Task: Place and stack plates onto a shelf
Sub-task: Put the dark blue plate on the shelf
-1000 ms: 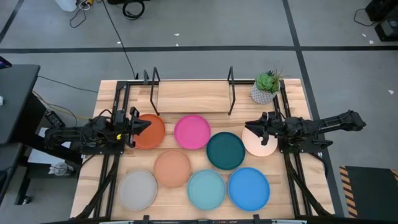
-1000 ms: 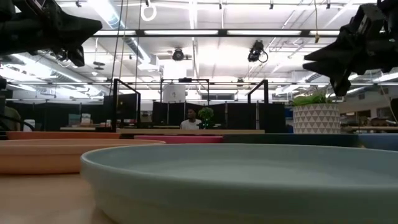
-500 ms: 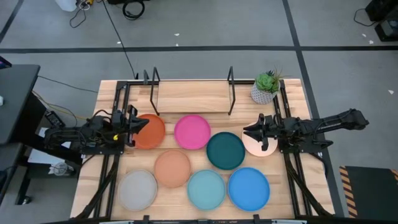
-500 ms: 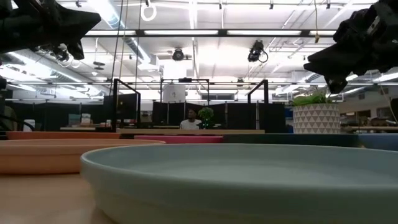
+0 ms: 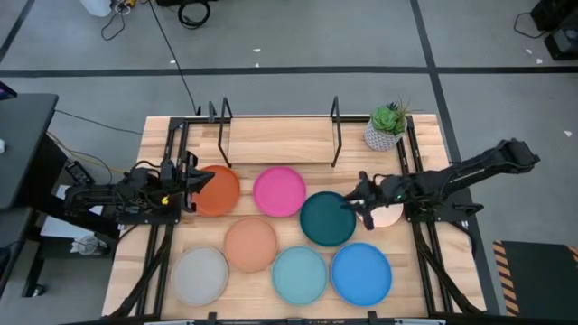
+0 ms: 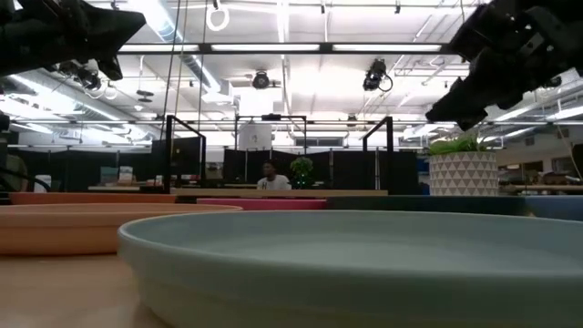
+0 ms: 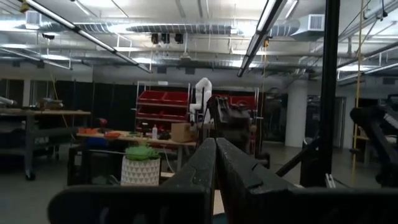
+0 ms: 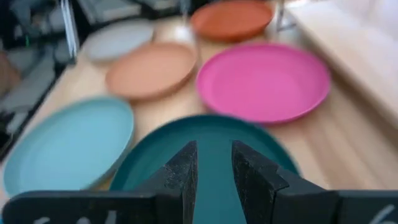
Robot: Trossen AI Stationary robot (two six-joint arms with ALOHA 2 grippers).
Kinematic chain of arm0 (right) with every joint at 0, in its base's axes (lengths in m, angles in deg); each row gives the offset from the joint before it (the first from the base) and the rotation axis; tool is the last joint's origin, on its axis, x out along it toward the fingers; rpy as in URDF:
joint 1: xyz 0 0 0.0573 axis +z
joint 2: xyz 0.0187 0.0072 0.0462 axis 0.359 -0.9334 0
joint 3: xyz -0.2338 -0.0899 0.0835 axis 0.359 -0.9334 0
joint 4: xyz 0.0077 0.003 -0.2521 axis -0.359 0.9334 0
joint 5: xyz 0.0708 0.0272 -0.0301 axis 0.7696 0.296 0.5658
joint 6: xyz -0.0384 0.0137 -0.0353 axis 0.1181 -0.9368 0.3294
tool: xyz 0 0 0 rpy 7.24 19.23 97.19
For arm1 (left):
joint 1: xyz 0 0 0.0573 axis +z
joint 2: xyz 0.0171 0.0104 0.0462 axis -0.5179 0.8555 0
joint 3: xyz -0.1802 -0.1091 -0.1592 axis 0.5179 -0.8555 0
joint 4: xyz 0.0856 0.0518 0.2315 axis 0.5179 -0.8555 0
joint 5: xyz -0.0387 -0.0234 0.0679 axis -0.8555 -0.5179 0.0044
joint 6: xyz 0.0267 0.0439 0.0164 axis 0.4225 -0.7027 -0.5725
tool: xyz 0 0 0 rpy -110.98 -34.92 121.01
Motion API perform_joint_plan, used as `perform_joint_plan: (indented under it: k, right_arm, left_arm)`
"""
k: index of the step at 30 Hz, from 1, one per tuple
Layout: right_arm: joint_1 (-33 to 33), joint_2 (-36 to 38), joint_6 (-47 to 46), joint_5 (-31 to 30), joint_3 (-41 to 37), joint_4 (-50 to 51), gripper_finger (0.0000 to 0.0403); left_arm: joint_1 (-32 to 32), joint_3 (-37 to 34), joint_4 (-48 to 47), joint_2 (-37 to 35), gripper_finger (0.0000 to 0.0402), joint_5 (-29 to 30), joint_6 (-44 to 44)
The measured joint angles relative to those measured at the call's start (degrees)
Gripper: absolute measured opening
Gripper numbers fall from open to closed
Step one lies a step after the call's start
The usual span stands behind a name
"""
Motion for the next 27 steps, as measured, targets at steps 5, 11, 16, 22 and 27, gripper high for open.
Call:
perform_joint_plan:
  k: [5,11,16,22,27]
  right_arm:
    - [4.88,-10.68,1.28,-2.99,9.2,8.28,0.0105]
    - [9.04,-23.02,3.99,-2.83,20.15,17.05,0.0105]
    - [10.89,-32.49,2.95,-2.54,30.55,27.87,0.0111]
    - [12.09,-41.76,0.37,0.41,40.17,35.34,0.0164]
    - [12.11,-47.93,-2.16,2.62,46.9,41.42,0.0222]
  left_arm:
    - [0.0,0.01,0.13,0.0,0.002,0.0,-0.03]
    - [0.0,0.0,0.33,0.0,0.002,0.14,-1.91]
    - [0.0,0.0,1.17,0.0,0.002,5.39,-4.1]
    - [0.0,0.0,0.06,0.02,0.0025,8.76,-4.27]
    - [0.0,0.0,-1.1,0.02,0.0056,8.77,-5.25]
